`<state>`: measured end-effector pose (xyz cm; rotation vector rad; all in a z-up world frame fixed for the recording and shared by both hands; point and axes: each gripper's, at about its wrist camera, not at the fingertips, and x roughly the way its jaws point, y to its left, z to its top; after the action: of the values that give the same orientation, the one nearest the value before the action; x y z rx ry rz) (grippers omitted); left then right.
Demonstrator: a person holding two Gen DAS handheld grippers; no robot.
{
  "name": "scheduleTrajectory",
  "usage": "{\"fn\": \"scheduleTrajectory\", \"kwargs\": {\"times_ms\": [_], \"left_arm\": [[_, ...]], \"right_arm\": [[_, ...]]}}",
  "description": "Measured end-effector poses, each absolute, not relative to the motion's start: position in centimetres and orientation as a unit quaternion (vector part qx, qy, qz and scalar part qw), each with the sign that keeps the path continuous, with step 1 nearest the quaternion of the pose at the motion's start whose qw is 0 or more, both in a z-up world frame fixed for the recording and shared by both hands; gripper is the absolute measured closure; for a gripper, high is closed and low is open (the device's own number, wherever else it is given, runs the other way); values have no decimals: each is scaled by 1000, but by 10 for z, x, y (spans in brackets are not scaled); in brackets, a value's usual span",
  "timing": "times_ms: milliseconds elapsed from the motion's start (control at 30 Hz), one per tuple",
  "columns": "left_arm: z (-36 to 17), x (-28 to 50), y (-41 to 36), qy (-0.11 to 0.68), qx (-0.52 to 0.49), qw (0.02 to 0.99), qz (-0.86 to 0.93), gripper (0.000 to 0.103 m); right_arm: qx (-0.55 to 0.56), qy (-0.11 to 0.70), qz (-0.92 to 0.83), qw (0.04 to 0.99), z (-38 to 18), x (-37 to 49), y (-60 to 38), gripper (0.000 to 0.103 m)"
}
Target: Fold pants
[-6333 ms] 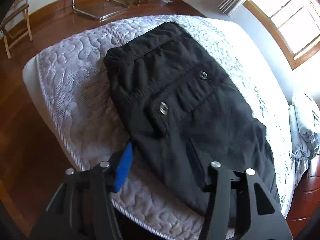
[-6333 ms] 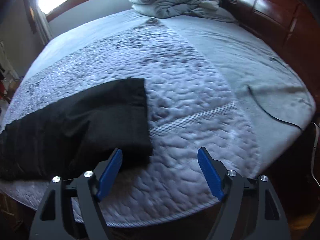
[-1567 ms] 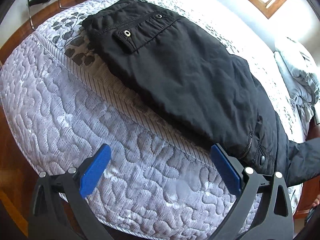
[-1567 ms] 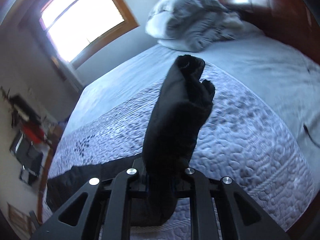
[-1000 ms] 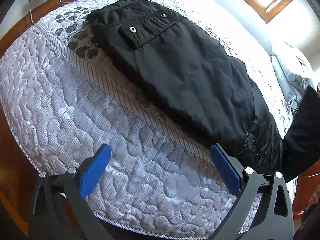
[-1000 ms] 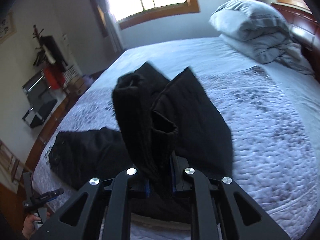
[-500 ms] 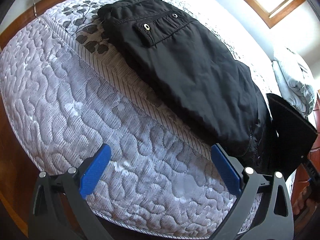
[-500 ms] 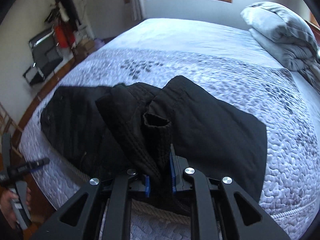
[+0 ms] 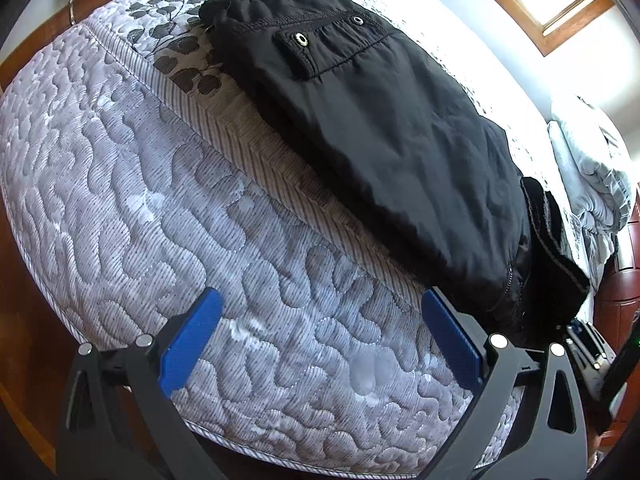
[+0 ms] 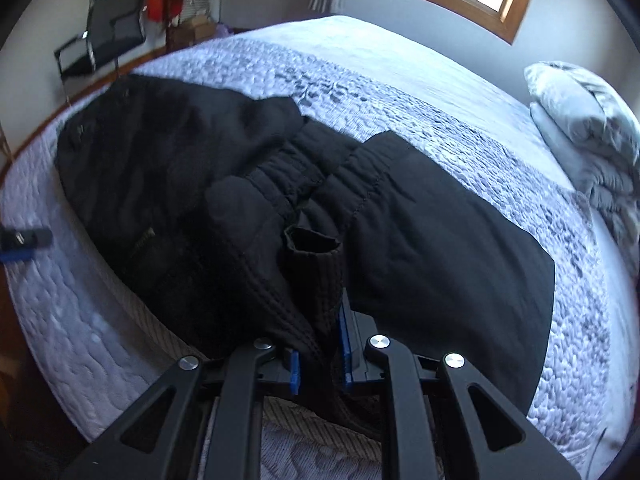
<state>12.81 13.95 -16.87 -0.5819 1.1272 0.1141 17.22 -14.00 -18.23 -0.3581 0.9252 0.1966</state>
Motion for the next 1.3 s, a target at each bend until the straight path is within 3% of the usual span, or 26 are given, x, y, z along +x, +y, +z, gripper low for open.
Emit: {"fn": "scheduleTrajectory", "kwargs": {"times_ms": [67,133,267,333,433,567,700,833,900,967,1033,1133,1300], "left_arm": [[-168,129,139,527,-273,803,54,3],[-169,129,139,527,-275,803,54,3],[-169,129,139,528,-274,802,52,3],[-169,129,139,528,-275,802,50,3],[-170,129,140,527,-279,802,50,3],[-171,129,142,525,-285,801,52,3],[-171,129,141,523,-286,801,49,3],[-171,129,141,523,-289,800,44,3],[-172,128,143,523,-295,799,44,3],[-172,128,144,522,-298,798,45,3],[-173,129,145,522,-299,798,45,3],[-174,129,146,522,-300,797,45,3],[-175,128,145,521,-300,798,45,3]], "right_arm": [[-179,446,95,872,-188,171,-137,82],[-173,452,117,867,-189,168,-134,54],[-154,450,137,869,-179,155,-138,44],[-96,456,169,869,-169,149,-151,23],[-35,457,196,867,-154,139,-171,21],[-39,431,151,889,-138,135,-178,21],[-58,435,138,888,-140,150,-168,23],[-77,454,130,878,-156,166,-157,36],[-81,475,119,868,-167,172,-155,38],[-67,494,113,859,-177,177,-158,46],[-41,499,120,857,-180,177,-164,66],[-40,497,126,858,-177,176,-164,81],[-33,466,149,872,-153,166,-161,89]]}}
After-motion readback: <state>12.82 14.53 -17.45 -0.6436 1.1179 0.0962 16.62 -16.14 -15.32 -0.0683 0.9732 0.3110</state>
